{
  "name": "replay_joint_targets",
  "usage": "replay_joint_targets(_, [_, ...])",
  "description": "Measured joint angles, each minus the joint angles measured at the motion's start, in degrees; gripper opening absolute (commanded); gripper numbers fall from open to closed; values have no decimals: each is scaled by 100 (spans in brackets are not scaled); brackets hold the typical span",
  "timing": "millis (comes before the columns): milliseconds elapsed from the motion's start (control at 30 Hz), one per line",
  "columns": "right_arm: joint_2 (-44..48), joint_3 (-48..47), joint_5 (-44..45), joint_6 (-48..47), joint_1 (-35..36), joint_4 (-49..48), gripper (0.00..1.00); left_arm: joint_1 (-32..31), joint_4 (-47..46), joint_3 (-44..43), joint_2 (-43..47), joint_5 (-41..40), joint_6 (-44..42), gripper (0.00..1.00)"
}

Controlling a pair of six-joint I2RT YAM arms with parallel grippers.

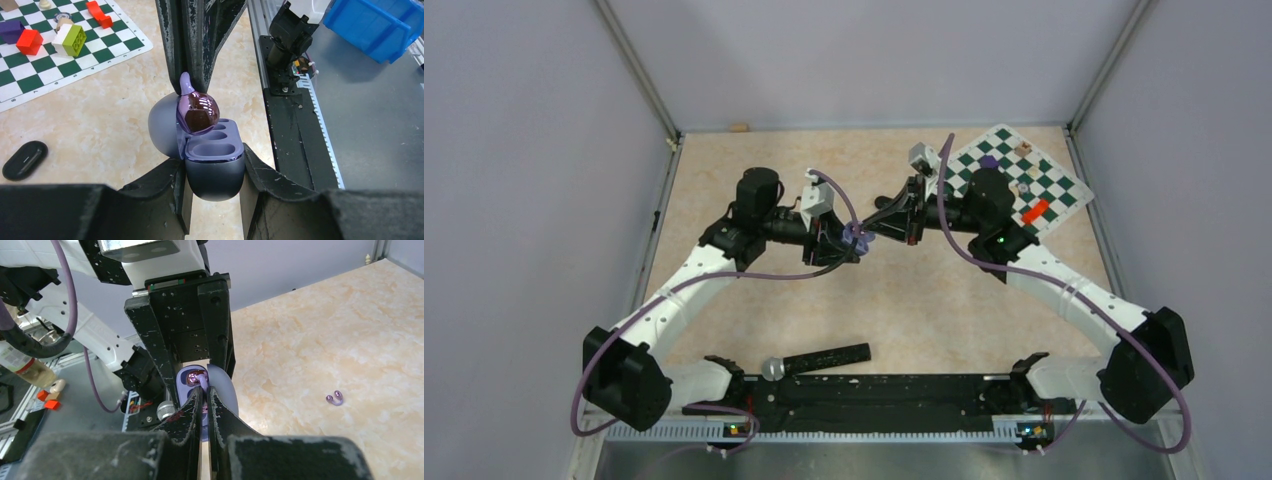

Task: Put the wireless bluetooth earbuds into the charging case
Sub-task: Place the earbud in the charging case.

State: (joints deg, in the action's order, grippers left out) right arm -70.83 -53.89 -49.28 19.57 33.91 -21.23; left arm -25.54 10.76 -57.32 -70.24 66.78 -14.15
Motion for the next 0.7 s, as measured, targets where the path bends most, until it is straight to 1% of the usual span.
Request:
replay_joint_targets(267, [-63, 0, 39, -153, 55, 17, 1, 37, 98, 0, 0, 4, 2, 6])
replay_joint_targets(700, [-136, 0, 74, -151, 109, -31, 0, 59, 249, 0, 0, -13, 2, 6])
